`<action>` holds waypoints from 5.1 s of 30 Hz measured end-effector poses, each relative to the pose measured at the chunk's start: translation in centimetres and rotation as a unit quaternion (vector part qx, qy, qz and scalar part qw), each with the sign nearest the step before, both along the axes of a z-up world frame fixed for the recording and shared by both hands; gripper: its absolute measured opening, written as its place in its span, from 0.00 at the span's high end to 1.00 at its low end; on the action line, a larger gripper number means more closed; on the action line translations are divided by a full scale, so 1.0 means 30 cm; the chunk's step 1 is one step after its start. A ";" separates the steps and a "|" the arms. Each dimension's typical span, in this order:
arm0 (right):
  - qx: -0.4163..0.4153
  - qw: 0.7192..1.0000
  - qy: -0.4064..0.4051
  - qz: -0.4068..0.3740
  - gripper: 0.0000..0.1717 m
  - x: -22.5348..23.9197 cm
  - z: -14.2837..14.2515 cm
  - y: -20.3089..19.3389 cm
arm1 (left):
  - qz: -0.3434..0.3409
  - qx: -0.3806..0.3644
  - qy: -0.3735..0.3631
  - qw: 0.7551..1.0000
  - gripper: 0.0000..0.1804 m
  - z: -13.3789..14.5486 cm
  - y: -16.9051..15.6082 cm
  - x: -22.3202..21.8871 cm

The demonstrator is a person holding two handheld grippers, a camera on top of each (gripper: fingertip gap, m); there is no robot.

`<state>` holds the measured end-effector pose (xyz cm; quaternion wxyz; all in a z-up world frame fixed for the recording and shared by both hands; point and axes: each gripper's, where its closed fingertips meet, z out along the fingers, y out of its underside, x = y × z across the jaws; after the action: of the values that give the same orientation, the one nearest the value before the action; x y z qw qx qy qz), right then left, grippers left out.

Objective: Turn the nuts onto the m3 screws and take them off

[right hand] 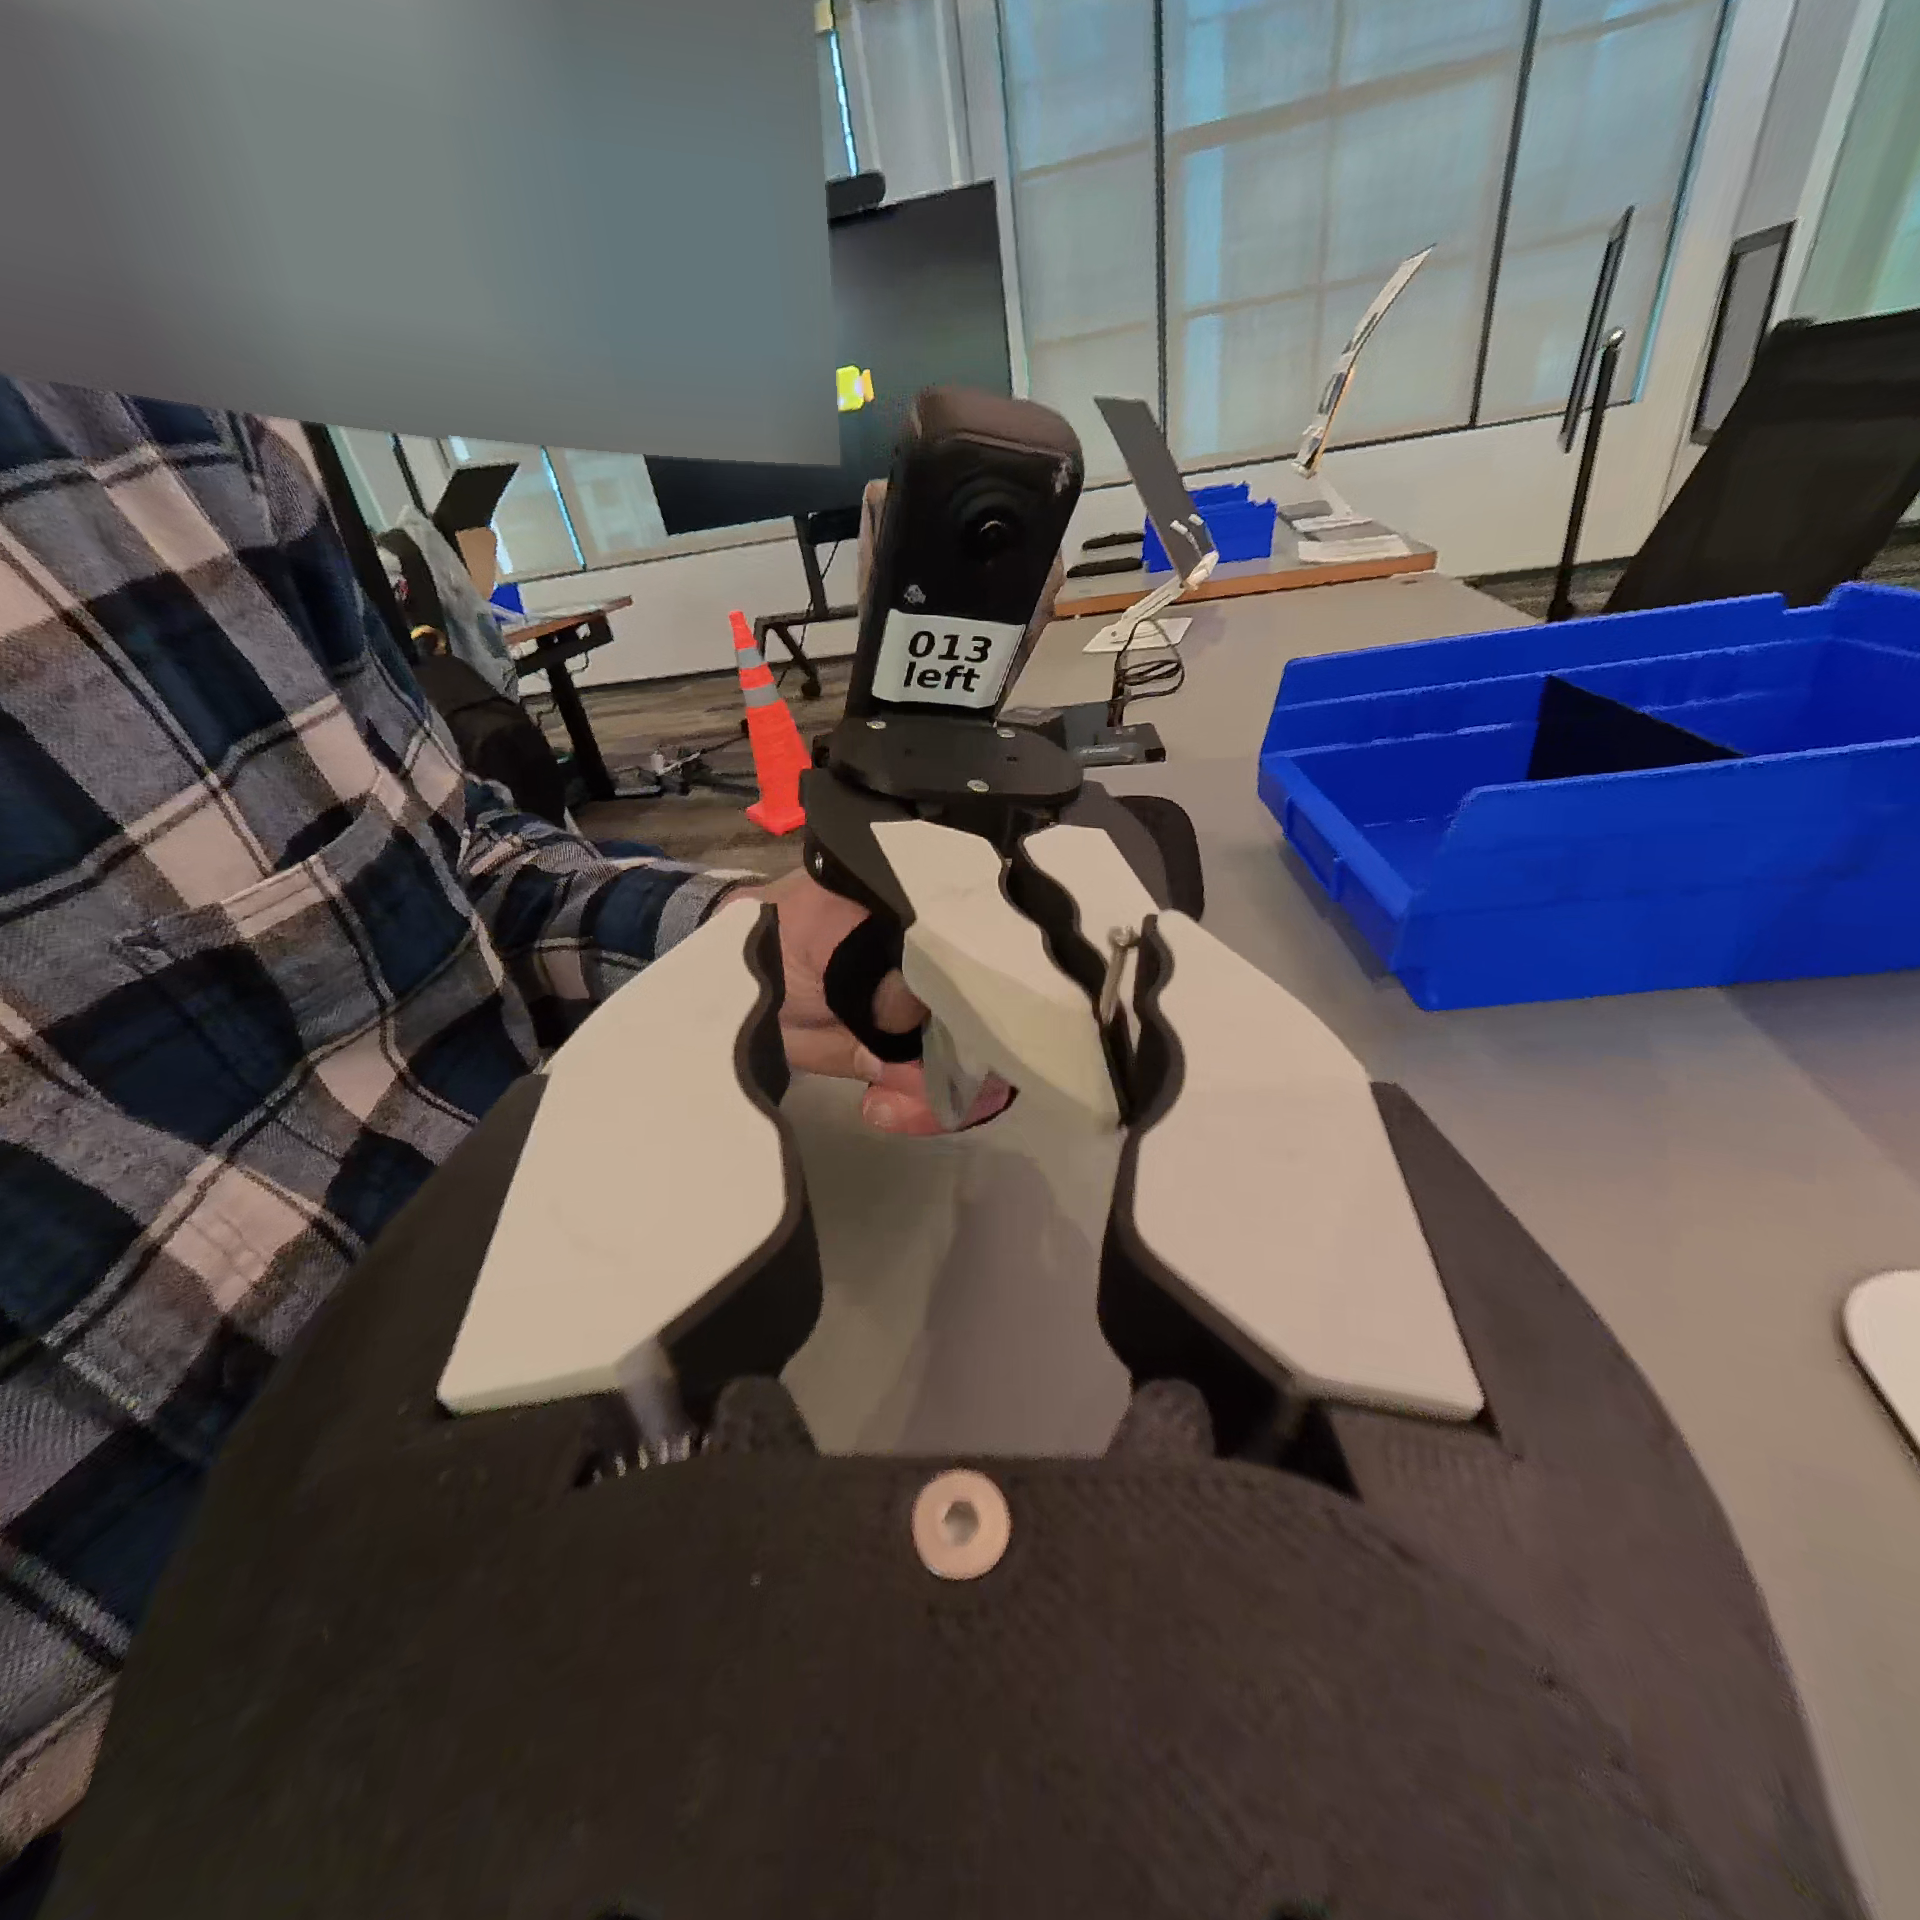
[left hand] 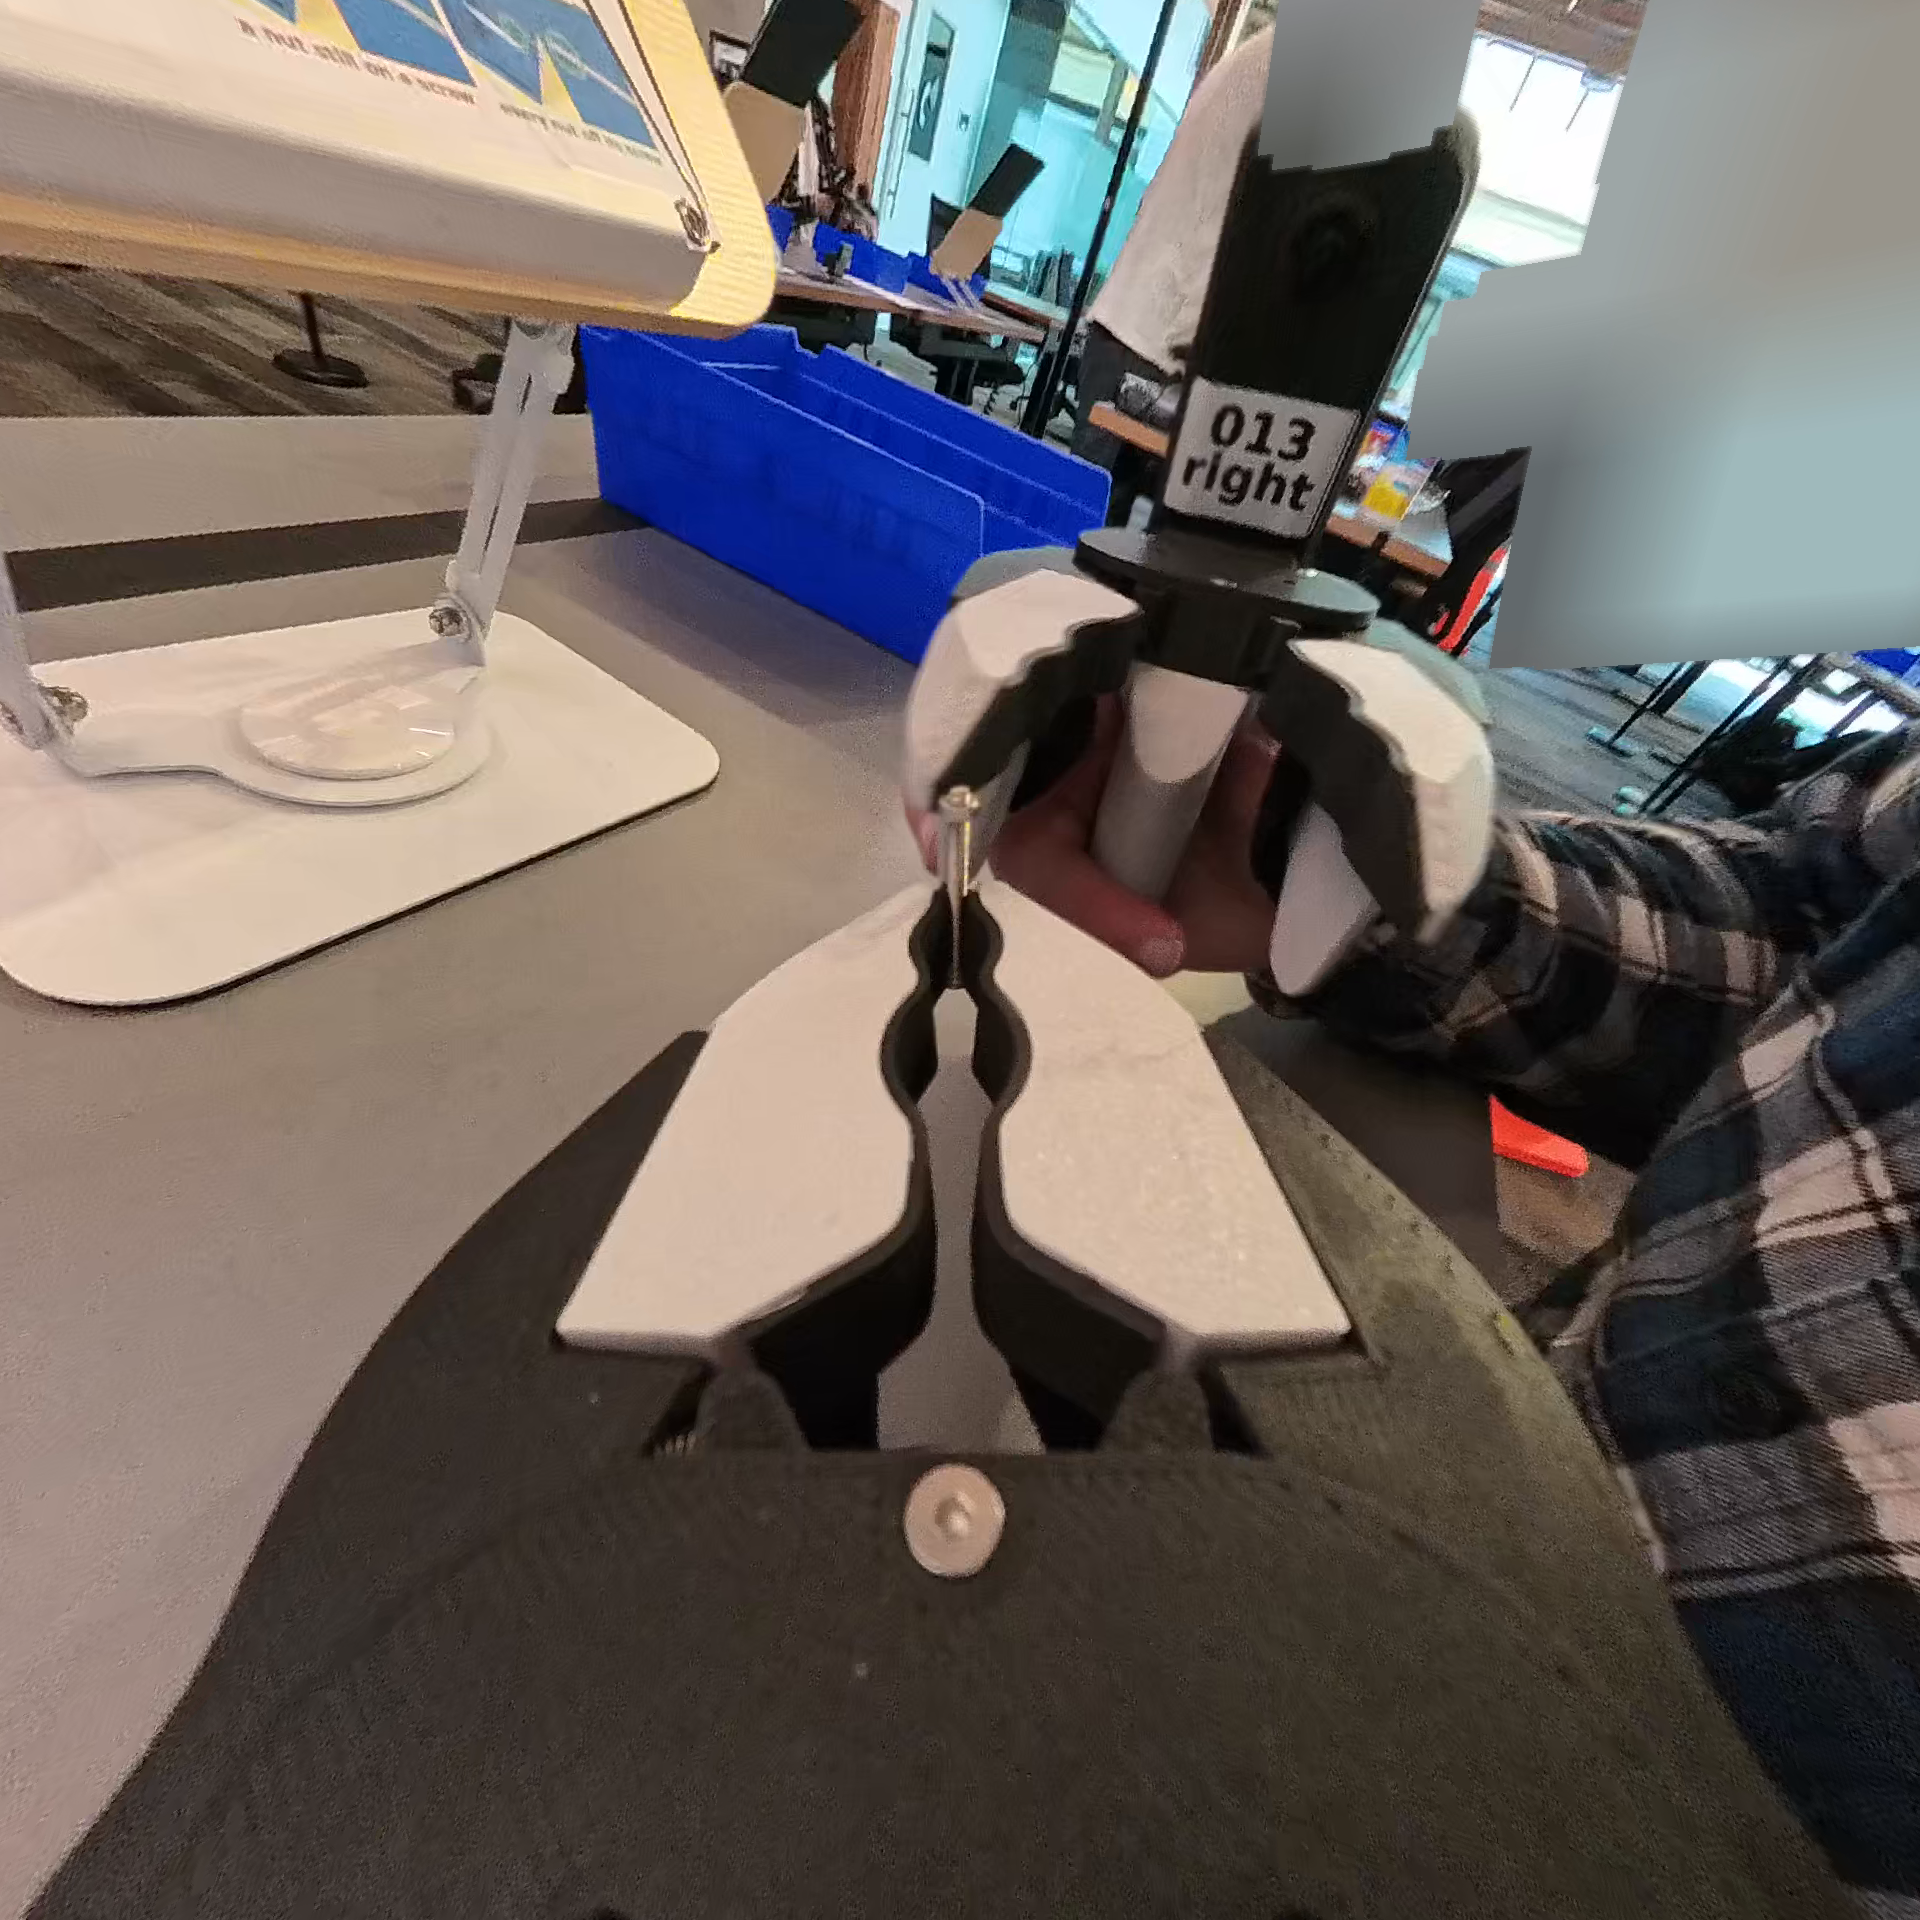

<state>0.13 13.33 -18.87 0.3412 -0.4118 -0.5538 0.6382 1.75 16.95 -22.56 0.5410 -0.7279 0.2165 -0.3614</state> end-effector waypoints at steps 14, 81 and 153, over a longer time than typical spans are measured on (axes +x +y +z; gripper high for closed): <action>-0.007 1.000 0.003 0.003 0.60 -0.006 0.003 -0.003 | -0.007 -0.015 0.007 1.000 0.99 0.008 0.004 0.021; 0.126 0.665 -0.379 -0.632 0.97 1.039 -0.075 1.155 | 0.143 0.088 0.287 0.943 1.00 -0.158 0.092 -0.084; 0.224 0.871 -0.268 -0.346 1.00 0.031 -0.301 0.516 | 0.366 -0.018 0.280 0.887 1.00 -0.117 0.082 -0.592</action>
<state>1.06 28.81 -27.90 0.4616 -0.6450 -0.5742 0.2029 -16.01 19.42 -26.07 0.5388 -0.8359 0.0706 0.0780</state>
